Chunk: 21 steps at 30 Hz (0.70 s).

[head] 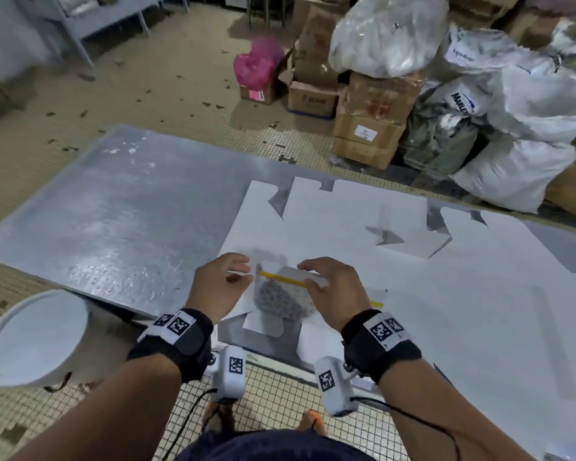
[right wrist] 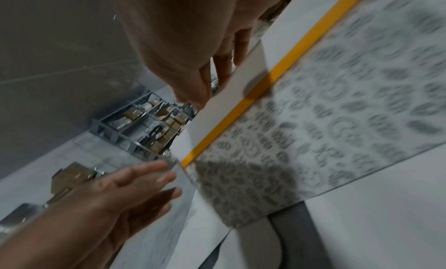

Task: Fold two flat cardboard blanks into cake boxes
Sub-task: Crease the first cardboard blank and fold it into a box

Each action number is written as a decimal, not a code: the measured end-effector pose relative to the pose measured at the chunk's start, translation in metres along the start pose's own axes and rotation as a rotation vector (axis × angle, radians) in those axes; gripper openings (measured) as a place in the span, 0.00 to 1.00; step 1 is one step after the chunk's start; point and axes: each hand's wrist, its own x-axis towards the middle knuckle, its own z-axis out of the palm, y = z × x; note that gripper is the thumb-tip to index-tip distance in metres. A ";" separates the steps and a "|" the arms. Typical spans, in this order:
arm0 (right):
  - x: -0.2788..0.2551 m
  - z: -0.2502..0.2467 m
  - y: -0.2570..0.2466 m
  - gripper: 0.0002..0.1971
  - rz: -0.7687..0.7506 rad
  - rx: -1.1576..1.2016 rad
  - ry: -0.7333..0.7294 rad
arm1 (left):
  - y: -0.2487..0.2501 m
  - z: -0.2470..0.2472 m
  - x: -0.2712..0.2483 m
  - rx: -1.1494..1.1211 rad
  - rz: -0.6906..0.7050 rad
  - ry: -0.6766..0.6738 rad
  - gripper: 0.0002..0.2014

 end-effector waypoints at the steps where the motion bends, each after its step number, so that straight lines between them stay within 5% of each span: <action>1: 0.004 0.006 -0.005 0.14 -0.005 0.004 -0.029 | -0.002 0.000 0.001 -0.011 0.003 -0.013 0.12; 8: 0.024 0.032 -0.036 0.22 0.052 -0.019 -0.195 | -0.007 0.004 0.005 0.003 0.044 -0.176 0.14; 16: 0.041 0.040 -0.042 0.18 0.167 -0.100 -0.249 | -0.009 0.018 0.012 0.002 0.069 -0.236 0.06; 21: 0.045 0.040 -0.040 0.13 0.156 -0.126 -0.228 | -0.014 0.027 0.007 -0.126 -0.026 -0.254 0.11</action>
